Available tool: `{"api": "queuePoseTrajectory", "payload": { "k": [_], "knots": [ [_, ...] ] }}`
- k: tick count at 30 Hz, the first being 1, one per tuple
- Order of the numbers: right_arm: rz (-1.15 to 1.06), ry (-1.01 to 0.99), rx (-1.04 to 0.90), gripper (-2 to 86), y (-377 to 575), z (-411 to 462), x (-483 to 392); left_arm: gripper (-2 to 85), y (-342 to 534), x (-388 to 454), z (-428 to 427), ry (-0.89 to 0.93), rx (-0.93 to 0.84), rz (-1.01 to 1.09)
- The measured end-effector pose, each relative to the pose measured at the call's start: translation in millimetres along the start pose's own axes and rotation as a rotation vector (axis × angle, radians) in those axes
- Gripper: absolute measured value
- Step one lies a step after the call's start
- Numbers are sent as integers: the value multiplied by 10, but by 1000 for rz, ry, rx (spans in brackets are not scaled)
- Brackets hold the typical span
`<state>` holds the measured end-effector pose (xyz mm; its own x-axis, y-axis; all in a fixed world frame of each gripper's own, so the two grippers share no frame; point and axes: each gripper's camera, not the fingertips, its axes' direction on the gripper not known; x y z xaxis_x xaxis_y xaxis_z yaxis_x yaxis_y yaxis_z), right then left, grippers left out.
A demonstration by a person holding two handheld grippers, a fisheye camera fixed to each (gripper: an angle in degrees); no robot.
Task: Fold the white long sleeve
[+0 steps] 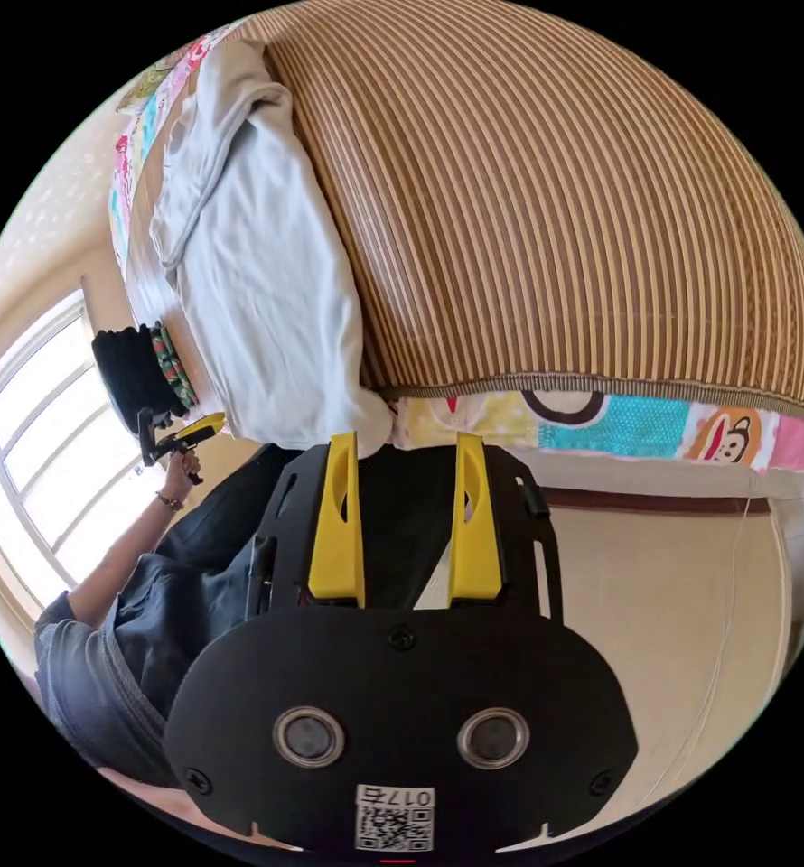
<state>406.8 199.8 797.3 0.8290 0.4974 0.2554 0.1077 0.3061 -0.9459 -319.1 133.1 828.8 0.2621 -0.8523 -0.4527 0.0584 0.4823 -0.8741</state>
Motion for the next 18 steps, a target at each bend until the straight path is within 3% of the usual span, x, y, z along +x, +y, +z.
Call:
{"api": "queuePoseTrajectory", "payload": {
  "k": [5, 10, 14, 18],
  "knots": [
    [-14, -76, 2, 146, -118, 90, -172, 124, 234, -91, -83, 64, -56, 1],
    [-51, -107, -23, 95, -191, 88, -310, 126, 377, -371, -321, 132, -32, -148],
    [-158, -164, -58, 43, 0, -61, -274, 45, 410, -437, -540, 135, -109, -130],
    [-277, -453, -44, 33, 383, -329, -2, 36, 519, -457, -820, 452, -209, 41]
  ]
}}
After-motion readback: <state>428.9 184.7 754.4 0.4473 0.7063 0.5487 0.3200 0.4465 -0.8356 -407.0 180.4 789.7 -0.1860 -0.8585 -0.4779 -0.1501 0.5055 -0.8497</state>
